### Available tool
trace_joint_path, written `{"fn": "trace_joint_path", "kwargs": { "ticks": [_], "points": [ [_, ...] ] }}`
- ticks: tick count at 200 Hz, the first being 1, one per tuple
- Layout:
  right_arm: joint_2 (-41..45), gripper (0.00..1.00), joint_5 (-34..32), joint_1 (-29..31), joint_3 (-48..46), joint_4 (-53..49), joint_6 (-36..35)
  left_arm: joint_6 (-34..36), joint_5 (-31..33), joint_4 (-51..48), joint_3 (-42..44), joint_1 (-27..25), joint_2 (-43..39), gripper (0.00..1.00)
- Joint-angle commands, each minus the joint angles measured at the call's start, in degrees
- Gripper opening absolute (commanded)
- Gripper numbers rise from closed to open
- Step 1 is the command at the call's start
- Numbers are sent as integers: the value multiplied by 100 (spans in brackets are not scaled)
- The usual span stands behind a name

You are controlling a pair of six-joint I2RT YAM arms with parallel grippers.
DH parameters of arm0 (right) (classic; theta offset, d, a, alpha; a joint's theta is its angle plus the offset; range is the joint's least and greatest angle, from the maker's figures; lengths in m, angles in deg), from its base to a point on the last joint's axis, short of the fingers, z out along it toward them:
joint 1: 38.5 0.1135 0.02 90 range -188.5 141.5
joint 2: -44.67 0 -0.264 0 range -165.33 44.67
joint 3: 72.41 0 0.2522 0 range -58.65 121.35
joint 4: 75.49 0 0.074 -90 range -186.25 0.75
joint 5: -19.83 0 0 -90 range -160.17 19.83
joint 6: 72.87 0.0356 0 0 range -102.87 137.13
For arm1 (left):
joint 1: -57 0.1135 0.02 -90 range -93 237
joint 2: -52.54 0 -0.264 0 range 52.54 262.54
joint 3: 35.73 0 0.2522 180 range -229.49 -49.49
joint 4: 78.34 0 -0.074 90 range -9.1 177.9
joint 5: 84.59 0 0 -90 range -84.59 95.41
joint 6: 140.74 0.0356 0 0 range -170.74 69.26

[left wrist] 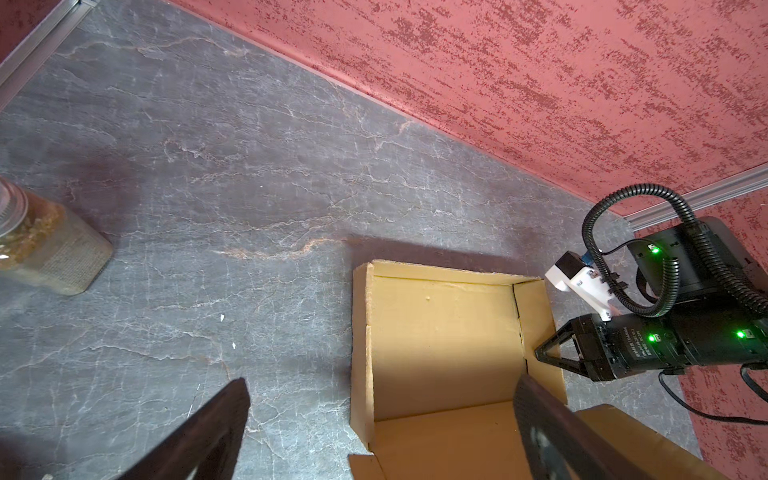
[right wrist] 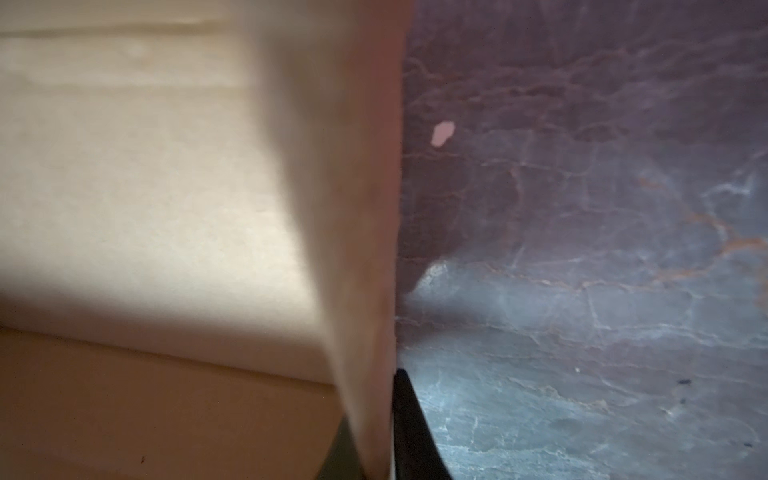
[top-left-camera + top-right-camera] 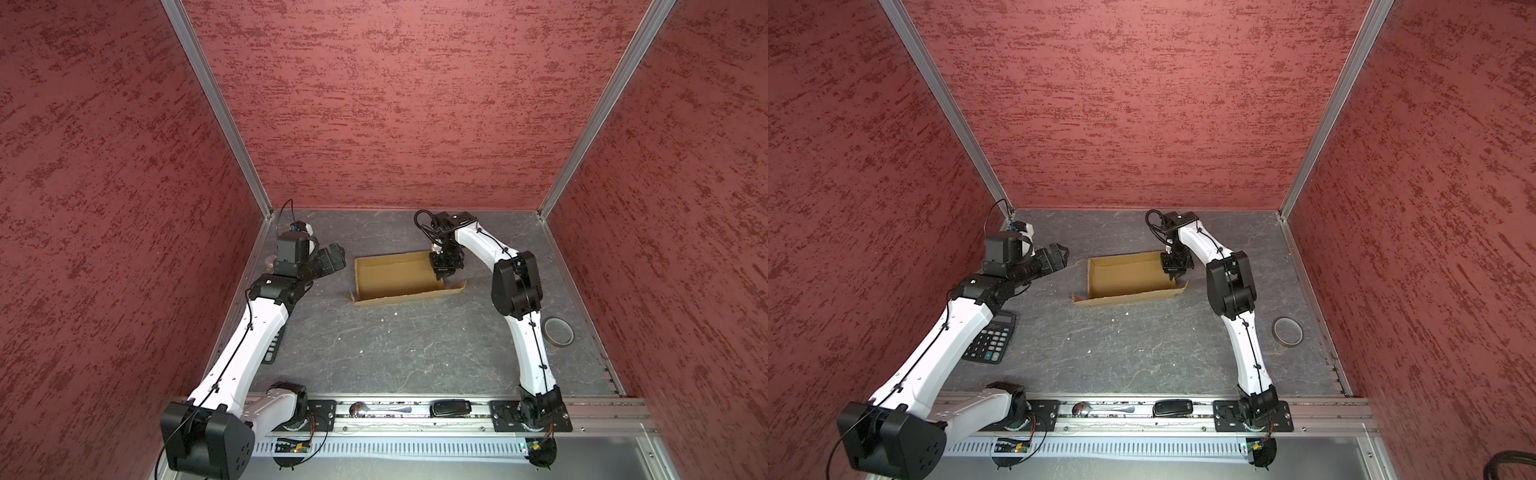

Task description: Fold the paper box

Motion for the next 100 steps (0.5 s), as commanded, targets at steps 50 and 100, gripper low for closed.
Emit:
{"fn": "trace_joint_path", "kwargs": {
  "ticks": [50,100],
  "points": [
    [-100,29,95,35,425,-229,42,94,-154,69,74,120,23,100],
    [-13,36,36,26,712,-352,25,107,-168,-15,-46,159,50,100]
  ]
}}
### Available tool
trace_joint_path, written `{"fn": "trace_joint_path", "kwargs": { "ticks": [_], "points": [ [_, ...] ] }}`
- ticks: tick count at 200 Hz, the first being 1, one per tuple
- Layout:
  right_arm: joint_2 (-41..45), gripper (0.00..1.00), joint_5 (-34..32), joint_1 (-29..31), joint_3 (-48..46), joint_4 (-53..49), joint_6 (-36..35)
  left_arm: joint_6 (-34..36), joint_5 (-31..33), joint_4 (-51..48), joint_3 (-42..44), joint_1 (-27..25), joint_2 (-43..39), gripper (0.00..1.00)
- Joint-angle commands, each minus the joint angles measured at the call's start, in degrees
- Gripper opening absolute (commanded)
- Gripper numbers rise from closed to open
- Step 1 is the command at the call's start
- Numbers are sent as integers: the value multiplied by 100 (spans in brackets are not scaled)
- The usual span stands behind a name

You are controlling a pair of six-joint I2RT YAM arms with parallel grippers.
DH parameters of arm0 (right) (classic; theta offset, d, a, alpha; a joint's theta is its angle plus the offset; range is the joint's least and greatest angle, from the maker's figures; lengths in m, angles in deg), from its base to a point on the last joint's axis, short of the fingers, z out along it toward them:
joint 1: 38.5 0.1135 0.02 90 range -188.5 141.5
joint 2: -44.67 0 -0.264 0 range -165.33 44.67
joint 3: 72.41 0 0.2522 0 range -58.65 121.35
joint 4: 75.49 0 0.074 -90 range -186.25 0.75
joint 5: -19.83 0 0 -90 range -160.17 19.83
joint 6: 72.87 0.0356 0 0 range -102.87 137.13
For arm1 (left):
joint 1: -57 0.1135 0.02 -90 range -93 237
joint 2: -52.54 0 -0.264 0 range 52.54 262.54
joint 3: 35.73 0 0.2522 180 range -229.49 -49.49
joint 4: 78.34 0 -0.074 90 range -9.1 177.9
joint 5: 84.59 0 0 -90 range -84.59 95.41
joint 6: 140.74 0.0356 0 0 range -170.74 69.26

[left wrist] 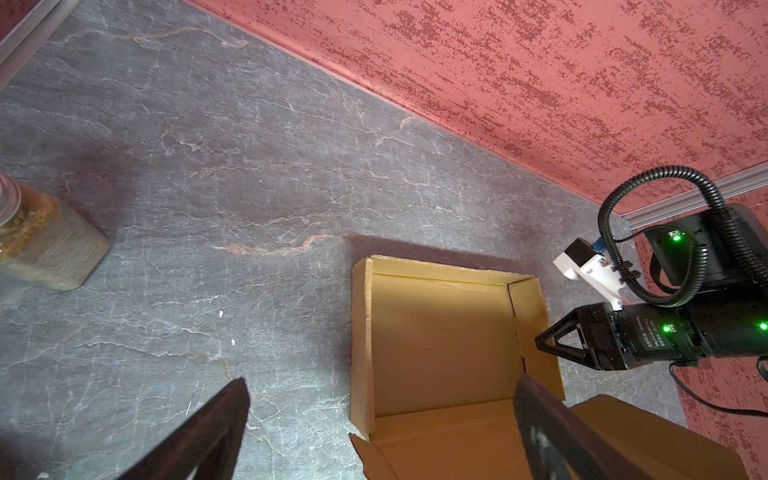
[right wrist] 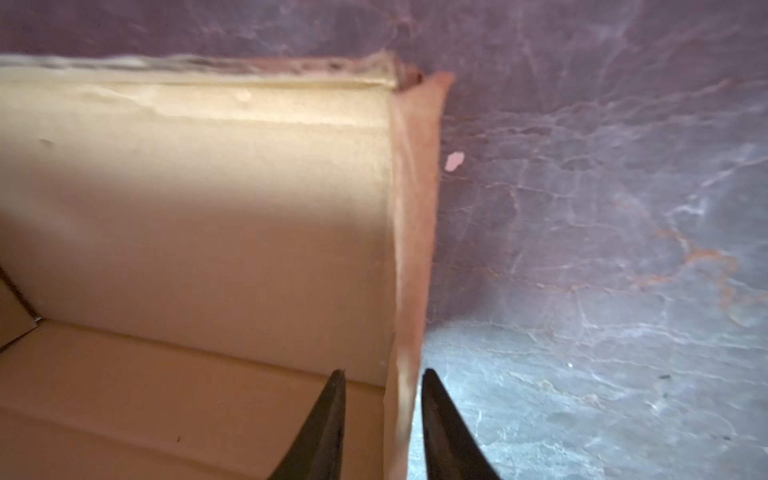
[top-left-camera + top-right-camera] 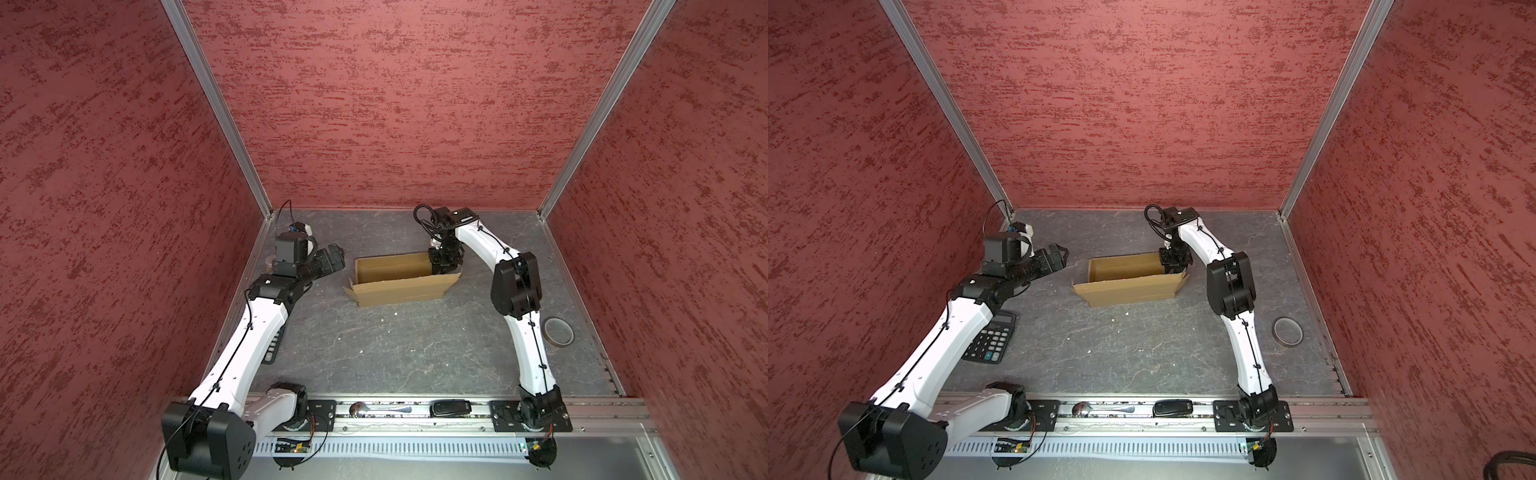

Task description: Fold the paper box

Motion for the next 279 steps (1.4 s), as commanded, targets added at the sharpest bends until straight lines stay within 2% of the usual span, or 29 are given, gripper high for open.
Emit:
{"fn": "trace_joint_path", "kwargs": {
  "ticks": [1,86,136,157,195,219,233,265,279],
  "points": [
    [23,36,-3,24,218,-190,3,107,-34,-16,-81,61,39,100],
    [809,46,-170,-77,145,83,-115,169,134,-665,-608,88,-56,100],
    [1660,51,-44,-252,-486,860,-192,246,424,-1591,-1309,55,-252,100],
    [2069,51,89,-389,-920,1287,-225,183,644,-2058,-1507,-146,-433,96],
    [2830,49,278,-518,-1851,2192,-477,-154,1648,-3240,-1752,-1067,-721,87],
    [3219,47,538,-590,-2402,2762,-622,-715,2154,-3819,-1772,-1753,-957,75],
    [3367,44,722,-617,-2653,3036,-690,-1105,2444,-4079,-1733,-2199,-1107,74],
    [3587,35,1190,-637,-3256,3761,-885,-2067,2974,-4707,-1556,-3200,-1258,68],
    [3595,28,1374,-637,-3378,3866,-1026,-2517,3107,-4880,-1374,-3640,-1250,65]
  ]
}}
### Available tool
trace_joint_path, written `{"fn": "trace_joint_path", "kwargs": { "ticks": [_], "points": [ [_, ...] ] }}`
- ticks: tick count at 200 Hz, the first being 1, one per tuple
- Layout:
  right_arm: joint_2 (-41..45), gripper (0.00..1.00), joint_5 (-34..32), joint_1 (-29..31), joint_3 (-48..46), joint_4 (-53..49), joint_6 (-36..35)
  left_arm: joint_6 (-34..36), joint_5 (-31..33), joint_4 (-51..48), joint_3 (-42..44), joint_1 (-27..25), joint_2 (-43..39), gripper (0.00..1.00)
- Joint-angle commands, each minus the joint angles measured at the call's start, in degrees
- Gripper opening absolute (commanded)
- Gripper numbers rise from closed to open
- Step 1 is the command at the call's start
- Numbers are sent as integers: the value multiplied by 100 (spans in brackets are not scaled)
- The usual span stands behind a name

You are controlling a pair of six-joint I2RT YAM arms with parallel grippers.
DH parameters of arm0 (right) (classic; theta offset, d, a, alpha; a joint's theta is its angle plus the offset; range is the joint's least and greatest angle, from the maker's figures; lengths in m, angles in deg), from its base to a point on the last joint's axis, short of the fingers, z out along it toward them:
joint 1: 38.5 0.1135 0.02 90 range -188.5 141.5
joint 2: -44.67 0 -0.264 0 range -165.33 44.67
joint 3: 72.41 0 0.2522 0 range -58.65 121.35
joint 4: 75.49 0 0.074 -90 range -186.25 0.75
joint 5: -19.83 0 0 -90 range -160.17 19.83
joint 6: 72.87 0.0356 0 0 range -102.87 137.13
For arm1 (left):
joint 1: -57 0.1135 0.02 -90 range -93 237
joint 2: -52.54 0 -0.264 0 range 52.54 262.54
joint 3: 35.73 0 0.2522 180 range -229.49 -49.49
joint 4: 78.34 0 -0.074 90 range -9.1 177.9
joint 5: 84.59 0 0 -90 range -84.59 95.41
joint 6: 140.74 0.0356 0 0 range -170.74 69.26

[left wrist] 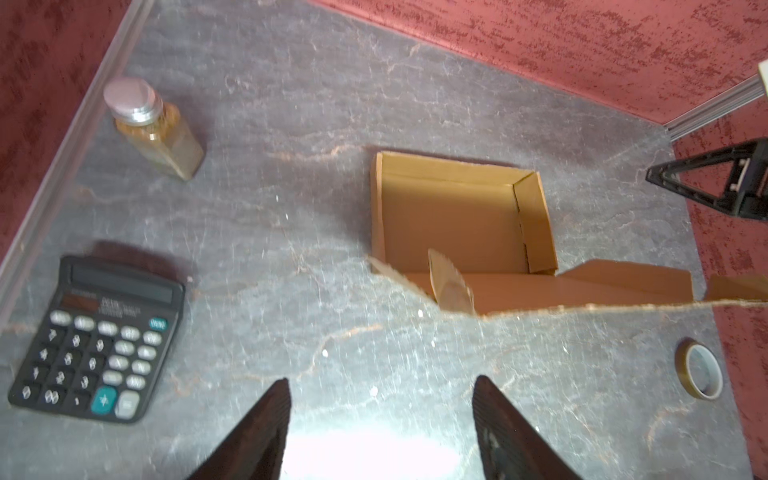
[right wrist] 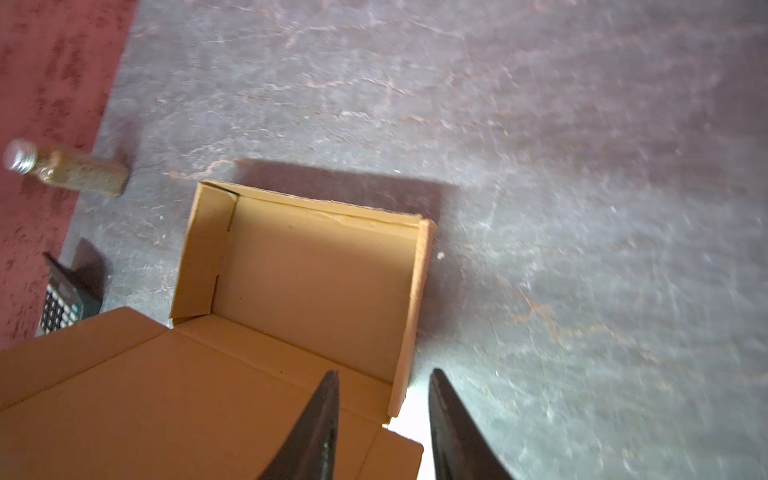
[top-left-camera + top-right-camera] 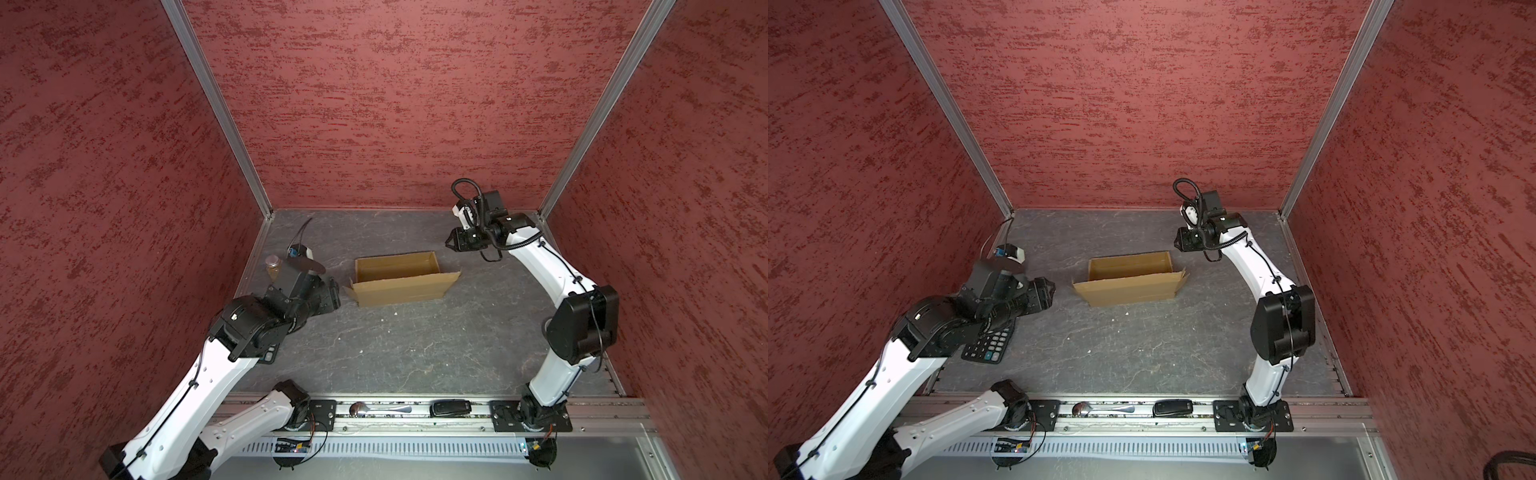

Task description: Fold the paper box

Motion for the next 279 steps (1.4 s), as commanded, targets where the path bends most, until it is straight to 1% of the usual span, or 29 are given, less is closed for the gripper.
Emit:
{"fn": "trace_joint_path", "kwargs": {
  "ticks": [1,17,36,57,69,84,104,125,140,169,231,279],
  "points": [
    [159,28,556,-18,-204,657,-333,-1034,586,-691,266,-570,-17,65],
    [149,22,701,-26,-326,722,-526,-1558,688,-698,582,-1075,6,60],
    [139,19,834,-21,-479,798,-760,-2275,931,-681,916,-1677,105,54],
    [182,18,1096,-19,-711,1051,-833,-2926,1168,-525,1208,-2200,255,48],
    [159,18,1246,-19,-766,1144,-818,-3127,1296,-283,1363,-2399,357,46],
    [124,17,1365,-17,-805,1216,-786,-3204,1395,71,1531,-2462,495,44],
    [139,17,1449,-20,-893,1225,-808,-3060,1507,519,1652,-2413,697,43],
    [236,16,1494,-19,-1071,1306,-816,-2688,1433,1110,1793,-2188,803,42],
    [289,16,1546,-17,-1166,1313,-817,-2257,1133,1804,2009,-1906,744,43],
    [327,16,1644,-14,-1266,1300,-806,-1768,528,2813,2431,-1318,702,43],
    [372,16,1638,1,-1406,1191,-816,-1340,-15,3743,2535,-839,1251,45],
    [440,16,1620,77,-1516,1148,-853,-1089,-210,4093,2456,-546,1575,46]
  ]
}}
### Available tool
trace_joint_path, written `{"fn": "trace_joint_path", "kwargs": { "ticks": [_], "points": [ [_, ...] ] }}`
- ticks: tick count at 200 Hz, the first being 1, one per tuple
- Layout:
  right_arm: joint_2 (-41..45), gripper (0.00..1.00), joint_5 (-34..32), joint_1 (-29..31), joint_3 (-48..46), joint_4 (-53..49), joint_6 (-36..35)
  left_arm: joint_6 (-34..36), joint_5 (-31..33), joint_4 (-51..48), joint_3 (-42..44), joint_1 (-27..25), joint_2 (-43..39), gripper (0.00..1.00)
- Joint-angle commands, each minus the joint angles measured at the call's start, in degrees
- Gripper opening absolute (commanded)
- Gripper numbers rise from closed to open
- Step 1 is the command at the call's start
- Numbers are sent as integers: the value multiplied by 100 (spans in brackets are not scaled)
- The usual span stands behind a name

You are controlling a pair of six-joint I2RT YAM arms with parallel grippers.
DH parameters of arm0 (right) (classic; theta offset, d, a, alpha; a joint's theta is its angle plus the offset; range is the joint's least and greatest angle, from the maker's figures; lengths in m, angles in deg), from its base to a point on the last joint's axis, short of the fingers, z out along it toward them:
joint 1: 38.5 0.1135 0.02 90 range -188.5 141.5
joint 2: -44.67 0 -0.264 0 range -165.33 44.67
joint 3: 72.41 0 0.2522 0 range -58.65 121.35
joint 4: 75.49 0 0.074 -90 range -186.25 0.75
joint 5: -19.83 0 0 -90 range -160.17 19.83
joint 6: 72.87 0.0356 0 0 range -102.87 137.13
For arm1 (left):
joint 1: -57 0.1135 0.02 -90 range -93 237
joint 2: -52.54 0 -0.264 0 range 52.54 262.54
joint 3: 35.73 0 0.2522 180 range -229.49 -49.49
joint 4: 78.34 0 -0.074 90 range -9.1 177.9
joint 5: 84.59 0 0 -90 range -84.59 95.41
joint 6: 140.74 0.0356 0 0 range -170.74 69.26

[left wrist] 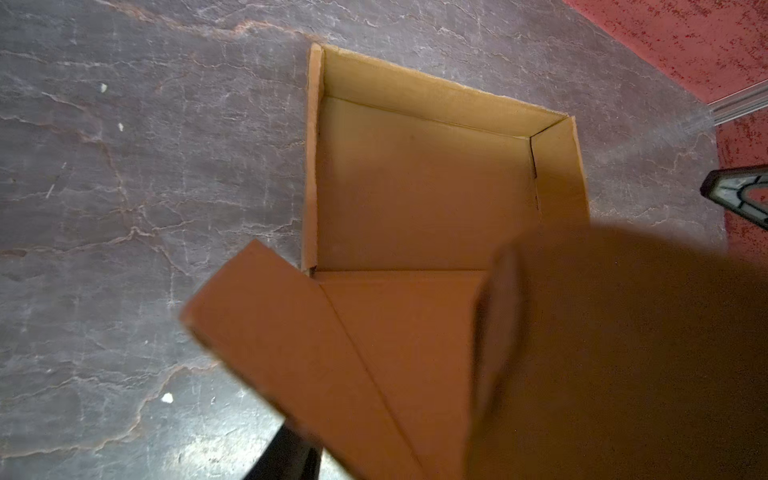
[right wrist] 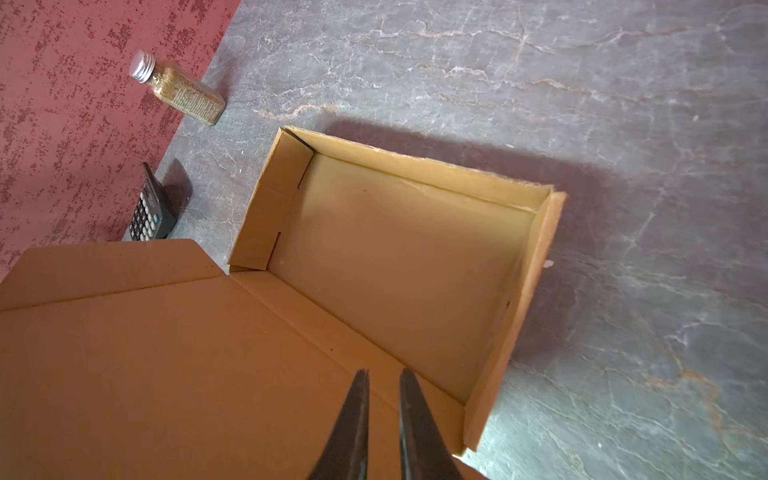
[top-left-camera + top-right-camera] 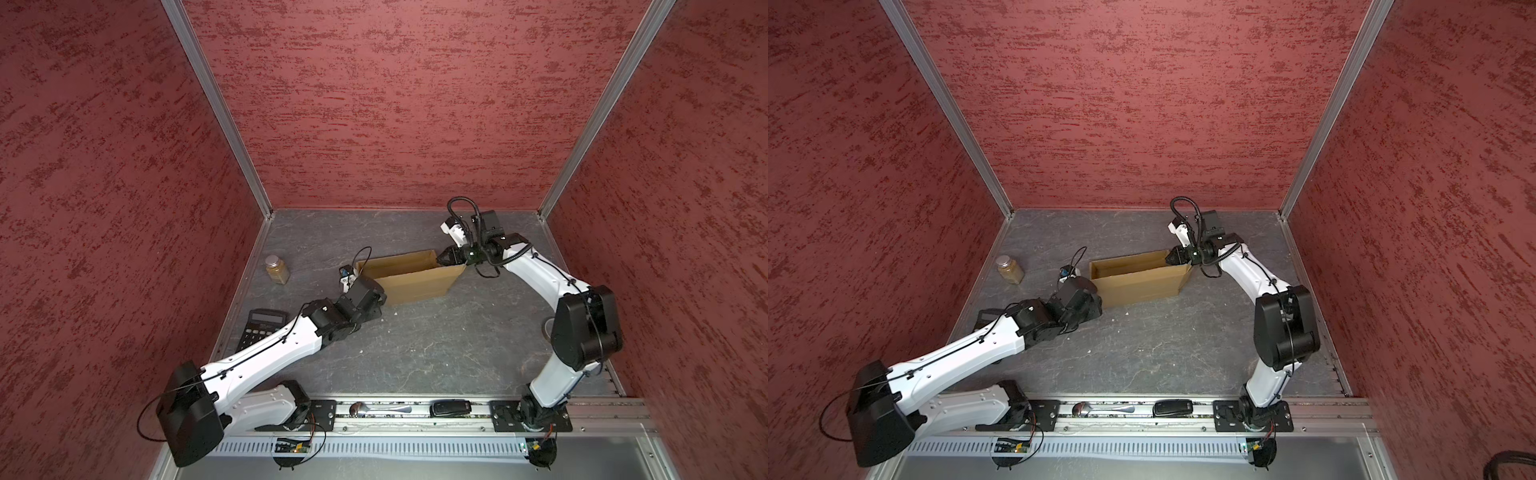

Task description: Fold the paper box

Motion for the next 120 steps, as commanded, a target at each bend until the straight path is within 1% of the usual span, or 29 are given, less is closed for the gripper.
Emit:
{"fn": "trace_joint_path", "kwargs": {
  "ticks": [1,64,120],
  "points": [
    [221,16,158,52,-82,-33,-154,280,-171,390,-43,142,101,46],
    [391,16,171,134,-301,-75,-141,511,-296,637,-166,581,420,46],
    [466,16,168,403,-388,-24,-10,737,-375,1045,-428,1004,797,47]
  ]
}}
